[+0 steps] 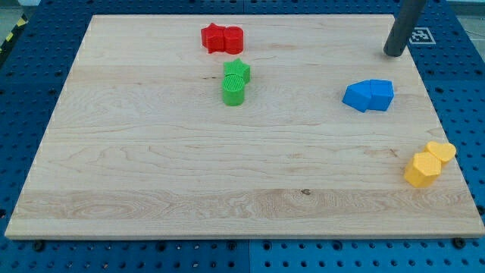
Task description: Move your arm parallel to the right of the blue cube
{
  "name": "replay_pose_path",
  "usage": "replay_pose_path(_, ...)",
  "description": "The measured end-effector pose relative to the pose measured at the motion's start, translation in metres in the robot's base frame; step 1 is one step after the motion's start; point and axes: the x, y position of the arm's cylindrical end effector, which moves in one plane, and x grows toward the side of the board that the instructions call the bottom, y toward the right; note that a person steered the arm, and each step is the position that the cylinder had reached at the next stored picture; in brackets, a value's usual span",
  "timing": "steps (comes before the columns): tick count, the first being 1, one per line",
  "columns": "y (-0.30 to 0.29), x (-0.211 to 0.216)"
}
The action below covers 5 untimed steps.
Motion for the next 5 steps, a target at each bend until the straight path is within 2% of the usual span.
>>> replay_pose_path(2,0.037,0.011)
replay_pose_path(5,0.035,0.111)
